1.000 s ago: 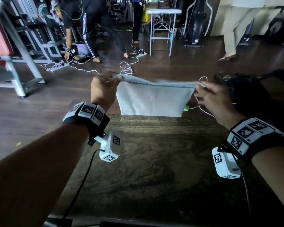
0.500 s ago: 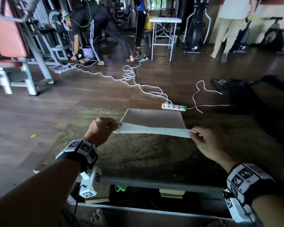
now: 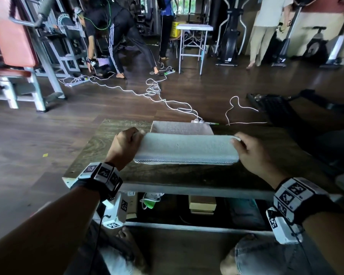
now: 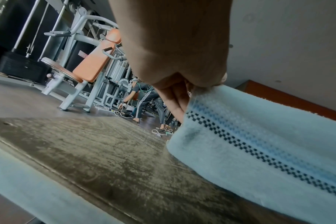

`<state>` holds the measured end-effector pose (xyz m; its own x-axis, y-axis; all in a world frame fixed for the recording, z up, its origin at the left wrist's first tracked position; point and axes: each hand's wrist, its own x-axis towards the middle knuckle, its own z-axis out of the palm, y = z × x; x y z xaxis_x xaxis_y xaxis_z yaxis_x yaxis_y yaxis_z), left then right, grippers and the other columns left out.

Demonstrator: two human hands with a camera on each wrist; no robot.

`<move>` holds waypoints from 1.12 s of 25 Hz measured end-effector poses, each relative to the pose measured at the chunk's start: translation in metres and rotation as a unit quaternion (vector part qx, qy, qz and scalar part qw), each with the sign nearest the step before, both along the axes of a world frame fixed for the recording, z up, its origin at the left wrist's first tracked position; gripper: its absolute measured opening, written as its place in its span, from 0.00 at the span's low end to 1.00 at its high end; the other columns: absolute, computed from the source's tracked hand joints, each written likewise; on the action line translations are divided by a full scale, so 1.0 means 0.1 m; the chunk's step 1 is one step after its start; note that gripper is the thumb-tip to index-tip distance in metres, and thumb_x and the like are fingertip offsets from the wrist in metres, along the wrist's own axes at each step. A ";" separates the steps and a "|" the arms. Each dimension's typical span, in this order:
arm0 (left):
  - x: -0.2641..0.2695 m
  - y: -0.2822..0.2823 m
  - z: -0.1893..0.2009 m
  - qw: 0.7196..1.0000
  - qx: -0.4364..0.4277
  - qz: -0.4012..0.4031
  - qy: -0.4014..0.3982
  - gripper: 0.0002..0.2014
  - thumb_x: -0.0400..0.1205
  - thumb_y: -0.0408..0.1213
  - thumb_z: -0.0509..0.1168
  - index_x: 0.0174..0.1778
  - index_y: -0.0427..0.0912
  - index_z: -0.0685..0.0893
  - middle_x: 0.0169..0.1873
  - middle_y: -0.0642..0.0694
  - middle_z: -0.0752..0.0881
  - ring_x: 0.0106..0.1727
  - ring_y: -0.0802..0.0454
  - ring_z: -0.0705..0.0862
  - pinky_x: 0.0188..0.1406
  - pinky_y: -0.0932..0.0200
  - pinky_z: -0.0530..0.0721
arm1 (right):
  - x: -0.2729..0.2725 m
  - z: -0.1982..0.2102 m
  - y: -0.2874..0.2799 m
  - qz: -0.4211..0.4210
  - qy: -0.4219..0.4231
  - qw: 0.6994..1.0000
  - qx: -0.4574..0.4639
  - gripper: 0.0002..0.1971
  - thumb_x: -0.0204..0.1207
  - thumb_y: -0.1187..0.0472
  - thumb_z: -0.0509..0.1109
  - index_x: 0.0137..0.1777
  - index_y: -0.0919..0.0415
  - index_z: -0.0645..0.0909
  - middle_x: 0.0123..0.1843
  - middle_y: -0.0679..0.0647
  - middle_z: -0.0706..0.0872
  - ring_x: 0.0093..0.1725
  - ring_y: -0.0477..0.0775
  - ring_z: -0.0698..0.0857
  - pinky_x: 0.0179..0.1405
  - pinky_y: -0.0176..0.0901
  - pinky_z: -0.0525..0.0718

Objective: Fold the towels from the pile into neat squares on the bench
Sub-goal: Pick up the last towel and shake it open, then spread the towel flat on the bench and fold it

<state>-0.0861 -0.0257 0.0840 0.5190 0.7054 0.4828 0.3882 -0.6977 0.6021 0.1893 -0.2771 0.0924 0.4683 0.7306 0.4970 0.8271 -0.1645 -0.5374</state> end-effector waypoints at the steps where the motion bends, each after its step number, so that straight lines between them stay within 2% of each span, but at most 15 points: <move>1: -0.05 -0.06 0.02 1.000 -0.002 -0.002 0.006 0.19 0.85 0.46 0.61 0.29 0.43 0.73 0.22 0.50 0.73 0.25 0.51 0.71 0.23 0.68 0.67 | 0.00 0.01 -0.06 0.008 0.017 1.000 -0.008 0.06 0.84 0.62 0.66 0.49 0.63 0.84 0.39 0.56 0.85 0.40 0.56 0.83 0.41 0.48 0.76; 3: -0.15 -0.18 0.06 1.000 -0.004 -0.007 0.012 0.22 0.86 0.46 0.61 0.26 0.45 0.67 0.21 0.52 0.69 0.23 0.56 0.67 0.22 0.64 0.66 | -0.05 0.05 -0.16 0.031 0.051 0.998 -0.032 0.08 0.84 0.62 0.66 0.43 0.54 0.83 0.36 0.47 0.84 0.37 0.46 0.81 0.42 0.47 0.76; 5: -0.23 -0.26 0.06 1.000 -0.013 -0.017 0.015 0.23 0.86 0.46 0.61 0.26 0.42 0.67 0.20 0.52 0.67 0.22 0.56 0.65 0.21 0.63 0.64 | -0.10 0.08 -0.26 0.033 0.085 0.994 -0.057 0.10 0.84 0.61 0.67 0.40 0.54 0.82 0.32 0.42 0.79 0.34 0.37 0.76 0.41 0.43 0.73; 9: -0.34 -0.33 0.02 0.999 -0.020 -0.024 0.014 0.24 0.85 0.48 0.63 0.27 0.40 0.67 0.21 0.51 0.66 0.22 0.55 0.64 0.20 0.65 0.63 | -0.19 0.13 -0.36 0.028 0.119 0.989 -0.082 0.13 0.84 0.61 0.67 0.36 0.55 0.80 0.31 0.45 0.80 0.31 0.39 0.77 0.36 0.42 0.73; 12: -0.34 -0.34 -0.04 0.999 -0.042 -0.023 0.013 0.24 0.85 0.47 0.63 0.26 0.38 0.67 0.20 0.51 0.67 0.22 0.53 0.64 0.19 0.66 0.63 | -0.17 0.11 -0.30 0.027 0.133 0.985 -0.103 0.13 0.84 0.60 0.67 0.36 0.55 0.81 0.31 0.47 0.81 0.32 0.45 0.78 0.36 0.45 0.74; 15: -0.27 -0.15 -0.20 0.997 -0.060 -0.016 0.035 0.22 0.83 0.47 0.65 0.28 0.36 0.74 0.21 0.47 0.74 0.23 0.52 0.69 0.21 0.62 0.68 | -0.08 -0.03 -0.13 0.039 0.145 0.978 -0.143 0.12 0.85 0.58 0.66 0.40 0.55 0.83 0.34 0.58 0.85 0.33 0.51 0.80 0.35 0.47 0.76; 18: -0.09 0.15 -0.29 0.993 -0.090 -0.031 0.063 0.19 0.82 0.46 0.68 0.25 0.44 0.77 0.21 0.49 0.75 0.23 0.54 0.69 0.23 0.60 0.69 | 0.11 -0.18 0.11 0.045 0.131 0.976 -0.168 0.11 0.85 0.58 0.65 0.42 0.55 0.83 0.36 0.64 0.85 0.31 0.53 0.80 0.33 0.48 0.76; 21: 0.18 0.45 -0.27 0.987 -0.116 -0.038 0.105 0.13 0.79 0.40 0.72 0.28 0.46 0.82 0.23 0.48 0.78 0.23 0.58 0.71 0.24 0.63 0.71 | 0.38 -0.27 0.41 0.017 0.171 0.969 -0.174 0.08 0.86 0.57 0.64 0.47 0.58 0.81 0.28 0.62 0.83 0.20 0.51 0.80 0.23 0.44 0.76; 23: 0.38 0.66 -0.25 0.984 -0.119 -0.046 0.127 0.10 0.78 0.38 0.73 0.30 0.45 0.84 0.24 0.47 0.81 0.25 0.56 0.75 0.22 0.68 0.72 | 0.55 -0.32 0.63 -0.015 0.175 0.968 -0.177 0.05 0.86 0.56 0.64 0.50 0.53 0.80 0.26 0.59 0.82 0.18 0.49 0.79 0.23 0.42 0.76; 25: 0.65 0.93 -0.27 0.983 -0.105 -0.055 0.143 0.09 0.78 0.37 0.73 0.31 0.48 0.85 0.28 0.45 0.85 0.27 0.52 0.79 0.23 0.64 0.74 | 0.78 -0.36 0.89 -0.037 0.178 0.968 -0.176 0.07 0.86 0.57 0.64 0.46 0.55 0.80 0.28 0.57 0.82 0.20 0.50 0.80 0.25 0.41 0.77; 28: 1.08 1.29 -0.32 0.985 -0.073 -0.030 0.154 0.06 0.77 0.40 0.74 0.38 0.42 0.88 0.29 0.45 0.85 0.29 0.52 0.79 0.24 0.66 0.71 | 1.13 -0.47 1.29 -0.099 0.115 0.965 -0.214 0.12 0.84 0.55 0.65 0.42 0.58 0.82 0.32 0.55 0.84 0.30 0.54 0.84 0.31 0.43 0.77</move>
